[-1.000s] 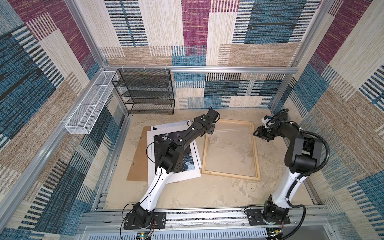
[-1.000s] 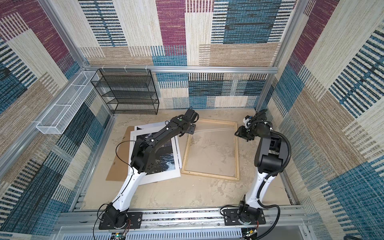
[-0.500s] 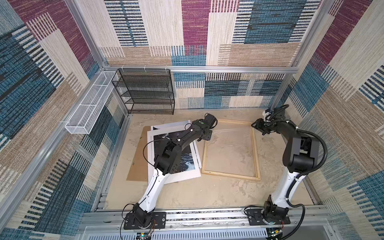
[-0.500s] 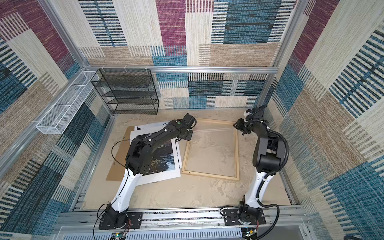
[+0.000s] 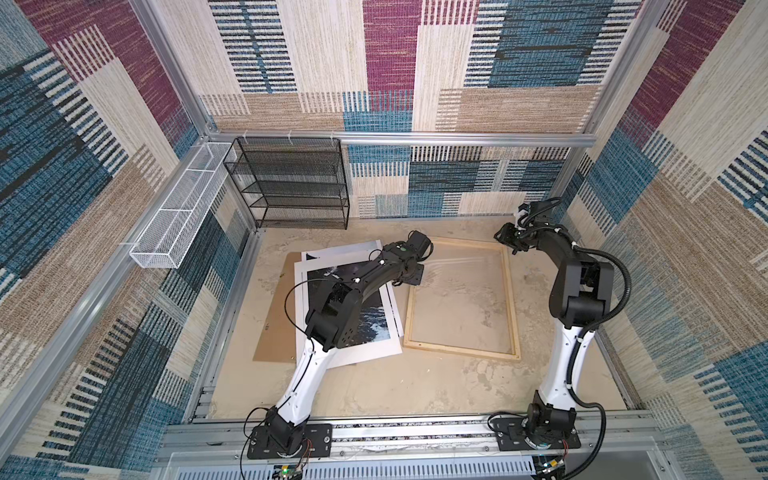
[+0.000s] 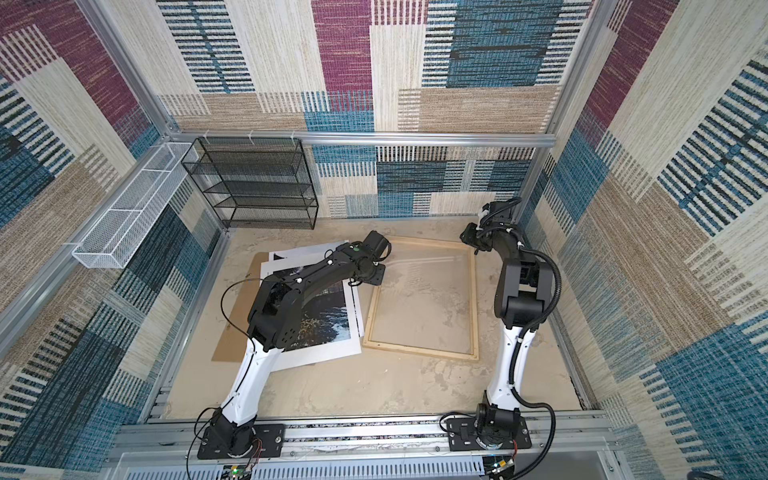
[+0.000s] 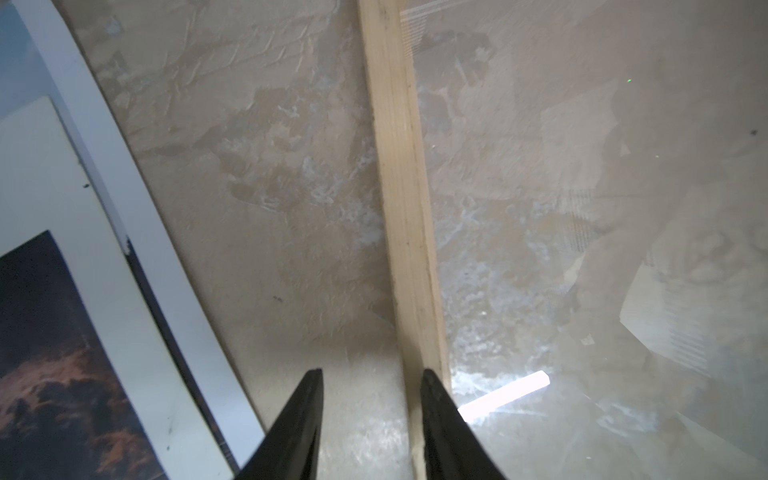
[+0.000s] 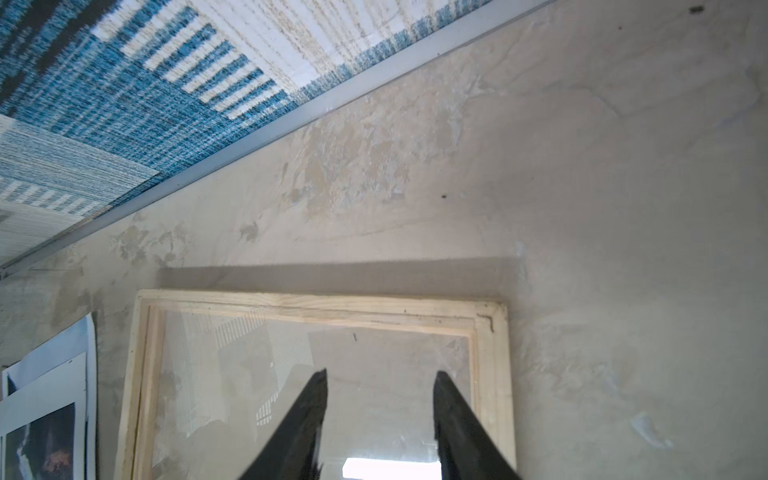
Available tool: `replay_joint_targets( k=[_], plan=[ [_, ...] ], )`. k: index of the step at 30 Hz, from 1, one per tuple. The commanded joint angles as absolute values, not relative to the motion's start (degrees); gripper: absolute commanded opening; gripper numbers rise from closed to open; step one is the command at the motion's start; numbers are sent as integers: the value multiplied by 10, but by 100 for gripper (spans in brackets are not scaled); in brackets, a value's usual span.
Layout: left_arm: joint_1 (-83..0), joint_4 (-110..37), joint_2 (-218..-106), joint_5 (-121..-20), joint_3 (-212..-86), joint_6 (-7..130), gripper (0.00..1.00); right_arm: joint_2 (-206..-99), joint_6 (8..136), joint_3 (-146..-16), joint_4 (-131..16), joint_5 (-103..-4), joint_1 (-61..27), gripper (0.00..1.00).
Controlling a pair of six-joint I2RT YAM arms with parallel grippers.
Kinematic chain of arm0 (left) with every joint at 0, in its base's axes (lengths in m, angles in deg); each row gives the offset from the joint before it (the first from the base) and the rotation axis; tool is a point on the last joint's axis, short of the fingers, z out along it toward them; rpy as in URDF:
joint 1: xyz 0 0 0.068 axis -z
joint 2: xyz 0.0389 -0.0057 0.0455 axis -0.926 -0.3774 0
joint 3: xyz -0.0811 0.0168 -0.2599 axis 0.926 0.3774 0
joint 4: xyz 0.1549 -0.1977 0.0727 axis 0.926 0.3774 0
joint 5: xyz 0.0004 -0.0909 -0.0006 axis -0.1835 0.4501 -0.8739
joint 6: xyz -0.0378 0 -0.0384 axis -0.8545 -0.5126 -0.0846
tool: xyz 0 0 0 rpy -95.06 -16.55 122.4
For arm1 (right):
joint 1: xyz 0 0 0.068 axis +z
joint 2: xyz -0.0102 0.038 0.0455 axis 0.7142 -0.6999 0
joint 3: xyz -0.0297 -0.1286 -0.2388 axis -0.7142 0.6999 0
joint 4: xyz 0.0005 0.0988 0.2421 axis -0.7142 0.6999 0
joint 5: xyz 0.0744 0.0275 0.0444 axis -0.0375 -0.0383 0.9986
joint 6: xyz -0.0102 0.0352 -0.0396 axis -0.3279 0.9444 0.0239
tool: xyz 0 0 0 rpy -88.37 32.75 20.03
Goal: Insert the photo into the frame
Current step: 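Lower the right gripper onto the far frame corner while the left gripper holds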
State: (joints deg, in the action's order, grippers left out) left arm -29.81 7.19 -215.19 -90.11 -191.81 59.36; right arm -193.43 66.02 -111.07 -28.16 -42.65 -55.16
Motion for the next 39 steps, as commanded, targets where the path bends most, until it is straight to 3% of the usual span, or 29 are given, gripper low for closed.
replay_joint_targets(
  k=[1, 18, 39],
  plan=[
    [-298, 71, -2146, -880, -1910, 580, 41, -1964, 638, -1151, -243, -440, -548, 44],
    [-297, 70, -2140, -878, -1894, 575, 39, -2034, 608, -1223, -189, -462, -539, 44],
    [-296, 70, -2141, -880, -1893, 572, 38, -1974, 592, -1095, -198, -490, -531, 43]
  ],
)
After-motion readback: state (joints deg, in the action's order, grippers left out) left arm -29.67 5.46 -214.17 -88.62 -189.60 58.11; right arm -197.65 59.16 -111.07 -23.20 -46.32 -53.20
